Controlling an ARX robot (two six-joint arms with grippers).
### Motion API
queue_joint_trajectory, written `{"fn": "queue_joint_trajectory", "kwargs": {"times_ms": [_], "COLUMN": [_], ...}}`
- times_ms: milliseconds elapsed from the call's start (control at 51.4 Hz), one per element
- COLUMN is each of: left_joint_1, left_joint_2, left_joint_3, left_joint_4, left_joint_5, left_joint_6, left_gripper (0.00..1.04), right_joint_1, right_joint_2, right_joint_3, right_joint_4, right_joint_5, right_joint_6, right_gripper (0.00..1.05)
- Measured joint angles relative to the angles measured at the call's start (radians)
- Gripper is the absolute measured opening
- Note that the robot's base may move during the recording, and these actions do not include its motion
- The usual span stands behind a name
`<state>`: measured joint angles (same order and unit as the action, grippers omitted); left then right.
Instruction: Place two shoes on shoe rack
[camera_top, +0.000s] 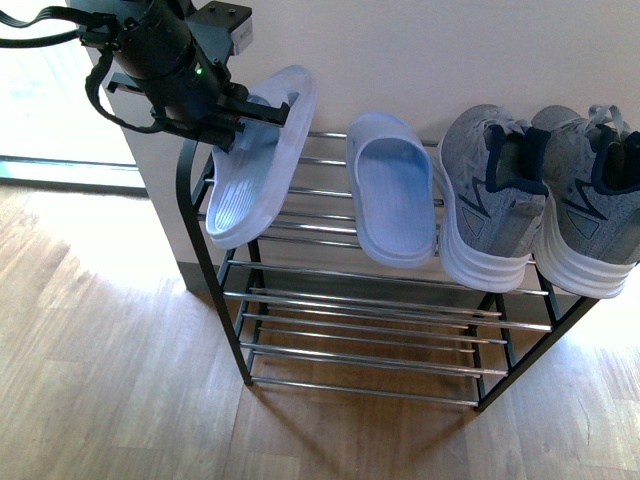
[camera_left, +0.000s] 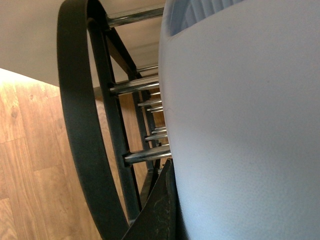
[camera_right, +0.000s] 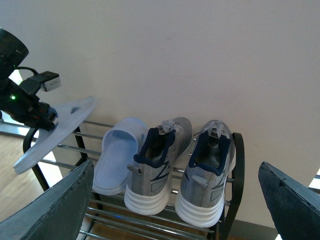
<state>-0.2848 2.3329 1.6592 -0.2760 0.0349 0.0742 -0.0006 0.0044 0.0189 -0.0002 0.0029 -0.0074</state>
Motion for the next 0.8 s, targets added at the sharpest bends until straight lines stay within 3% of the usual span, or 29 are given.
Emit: {"fn": "queue_joint_trajectory", "kwargs": {"times_ms": [428,798], "left_joint_1": [0.000,-0.016], "left_joint_2": [0.080,0.066], "left_joint_3": [0.081,0.072], "left_joint_4": [0.029,0.034], "left_joint_5": [-0.040,0.085], "left_joint_6": [0.023,-0.116], "left_gripper": [0.04,0.71], "right_joint_1": [0.000,0.000], "right_joint_2": [0.000,0.000], "right_joint_3": [0.000,0.000], "right_joint_4": [0.000,0.000], "right_joint_5": [0.000,0.000], "right_joint_6": [0.000,0.000], "right_gripper": [0.95,0.95]}}
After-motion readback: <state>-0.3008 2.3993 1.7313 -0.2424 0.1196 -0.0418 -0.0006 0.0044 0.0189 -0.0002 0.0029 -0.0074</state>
